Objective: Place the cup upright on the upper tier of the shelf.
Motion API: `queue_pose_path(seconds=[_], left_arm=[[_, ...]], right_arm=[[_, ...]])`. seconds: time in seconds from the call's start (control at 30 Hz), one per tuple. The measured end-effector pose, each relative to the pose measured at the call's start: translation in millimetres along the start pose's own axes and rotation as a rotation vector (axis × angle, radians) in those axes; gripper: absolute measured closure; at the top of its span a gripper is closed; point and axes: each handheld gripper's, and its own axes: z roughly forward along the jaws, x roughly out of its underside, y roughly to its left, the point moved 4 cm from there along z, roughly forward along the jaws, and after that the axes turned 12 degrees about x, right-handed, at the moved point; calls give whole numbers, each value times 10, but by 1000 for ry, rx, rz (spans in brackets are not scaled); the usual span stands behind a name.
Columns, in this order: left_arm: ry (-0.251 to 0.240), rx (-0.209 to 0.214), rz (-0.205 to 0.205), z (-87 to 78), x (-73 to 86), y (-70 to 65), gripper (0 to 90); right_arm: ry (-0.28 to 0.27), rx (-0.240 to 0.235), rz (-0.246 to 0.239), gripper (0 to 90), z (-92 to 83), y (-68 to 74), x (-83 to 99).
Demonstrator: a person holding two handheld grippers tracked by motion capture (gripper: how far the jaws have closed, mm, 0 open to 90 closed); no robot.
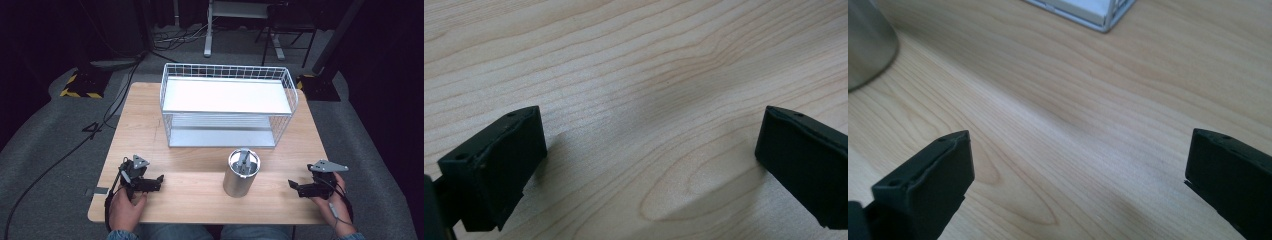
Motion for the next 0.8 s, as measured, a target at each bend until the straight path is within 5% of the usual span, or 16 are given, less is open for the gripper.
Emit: queue_pose_path(seconds=[0.8], left_arm=[[0, 0, 0, 0, 0, 0, 4]], right_arm=[[-102, -121, -44, 0, -472, 328, -468]])
